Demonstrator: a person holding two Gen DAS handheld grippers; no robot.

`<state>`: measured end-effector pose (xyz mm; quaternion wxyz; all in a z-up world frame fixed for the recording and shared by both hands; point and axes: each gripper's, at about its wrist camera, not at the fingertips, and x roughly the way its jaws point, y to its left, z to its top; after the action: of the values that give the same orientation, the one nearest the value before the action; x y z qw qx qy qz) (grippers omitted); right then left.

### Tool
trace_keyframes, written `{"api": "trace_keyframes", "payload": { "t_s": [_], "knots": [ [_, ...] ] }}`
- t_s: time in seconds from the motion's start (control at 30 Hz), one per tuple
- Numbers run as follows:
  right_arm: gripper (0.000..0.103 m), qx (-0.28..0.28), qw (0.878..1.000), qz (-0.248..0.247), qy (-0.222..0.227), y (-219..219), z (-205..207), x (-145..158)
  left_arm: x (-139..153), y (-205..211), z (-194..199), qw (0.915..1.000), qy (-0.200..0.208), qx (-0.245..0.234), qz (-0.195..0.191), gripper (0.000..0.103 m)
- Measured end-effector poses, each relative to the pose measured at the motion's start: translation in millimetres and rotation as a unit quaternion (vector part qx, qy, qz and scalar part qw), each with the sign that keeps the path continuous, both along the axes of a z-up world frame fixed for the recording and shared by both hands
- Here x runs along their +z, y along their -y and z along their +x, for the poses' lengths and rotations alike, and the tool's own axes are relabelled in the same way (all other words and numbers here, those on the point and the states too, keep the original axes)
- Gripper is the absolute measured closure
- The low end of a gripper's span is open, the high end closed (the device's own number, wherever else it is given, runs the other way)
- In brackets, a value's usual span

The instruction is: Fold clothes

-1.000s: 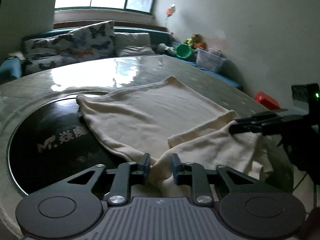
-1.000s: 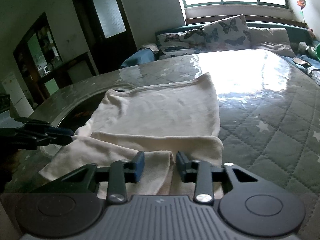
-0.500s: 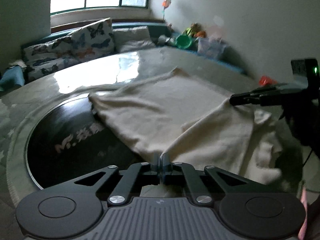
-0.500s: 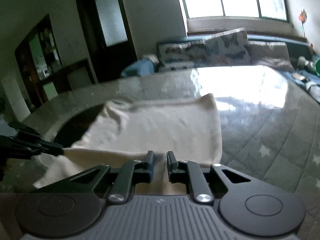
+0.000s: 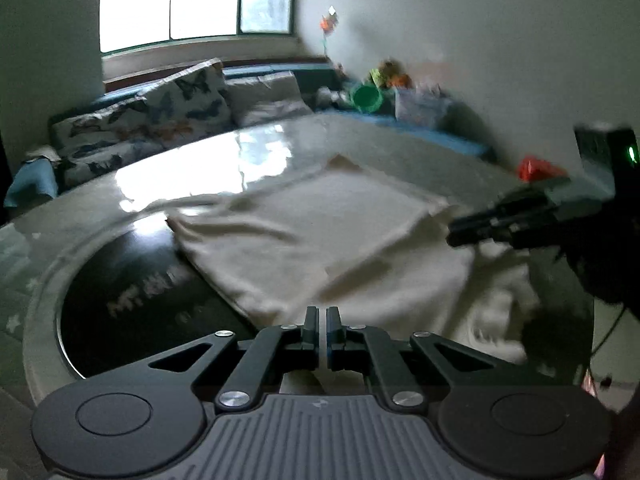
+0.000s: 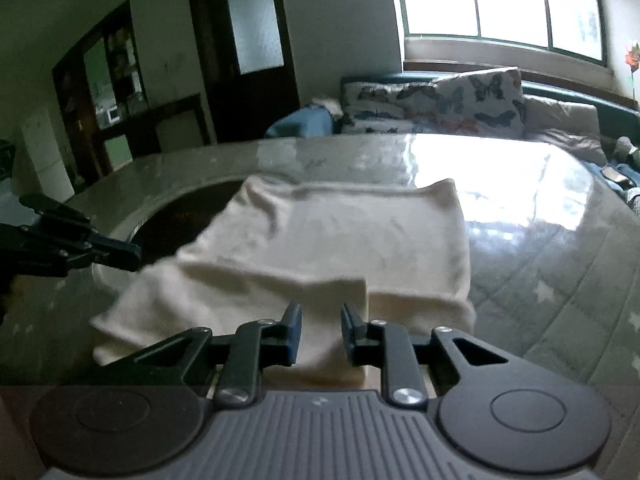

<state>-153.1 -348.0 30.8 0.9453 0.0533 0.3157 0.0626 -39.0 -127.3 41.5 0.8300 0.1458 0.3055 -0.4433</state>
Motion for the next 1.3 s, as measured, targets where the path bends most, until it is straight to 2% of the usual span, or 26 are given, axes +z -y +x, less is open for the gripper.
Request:
{"api": "trace_keyframes", "payload": {
  "t_s": [0.07,0.2,0.33,0.43,0.53,0.63,0.67,0.8,0.87,1.0,1.1,1.17,1.3],
  "knots": [
    [0.082,-0.001,1.000,-0.001,-0.007,0,-2,-4,-10,0,-4,0.9996,-0.007,0.005,0.027,0.100],
    [0.082,0.003,1.000,-0.002,-0.002,0,-6,1,-12,-13,-9,0.9989,0.000,0.022,0.041,0.099],
    [0.080,0.004,1.000,0.004,0.014,-1,-6,8,2,-17,-10,0.9993,0.006,0.036,0.013,0.099],
    [0.076,0.004,1.000,0.007,0.012,-5,-1,5,7,-5,-11,0.9991,0.013,0.040,-0.008,0.097],
    [0.076,0.006,1.000,-0.001,0.001,-9,3,-2,0,10,-3,0.9988,-0.006,0.048,-0.011,0.097],
    [0.076,0.011,1.000,-0.010,-0.007,-11,1,-7,-14,16,3,0.9982,-0.014,0.057,0.013,0.097],
    [0.076,0.013,1.000,-0.013,-0.007,-10,-1,-6,-16,14,2,0.9983,-0.013,0.055,0.008,0.097],
    [0.075,0.016,1.000,-0.008,0.000,-10,-8,1,-10,8,-3,0.9982,-0.012,0.059,0.005,0.097],
    [0.069,0.023,1.000,-0.006,0.004,-13,-12,2,-6,8,-10,0.9987,-0.006,0.051,-0.003,0.097],
    [0.069,0.032,0.999,-0.018,-0.007,-20,-13,-8,-13,19,-20,0.9991,0.002,0.034,0.026,0.096],
    [0.069,0.036,0.999,-0.024,-0.002,-21,-19,-2,-11,19,-25,0.9993,0.004,0.030,0.023,0.095],
    [0.069,0.040,0.999,-0.023,0.003,-19,-29,5,-5,18,-35,0.9998,0.011,0.009,0.015,0.094],
    [0.069,0.047,0.998,-0.047,-0.003,-13,-51,14,1,19,-63,0.9972,0.043,-0.059,0.017,0.081]
  ]
}}
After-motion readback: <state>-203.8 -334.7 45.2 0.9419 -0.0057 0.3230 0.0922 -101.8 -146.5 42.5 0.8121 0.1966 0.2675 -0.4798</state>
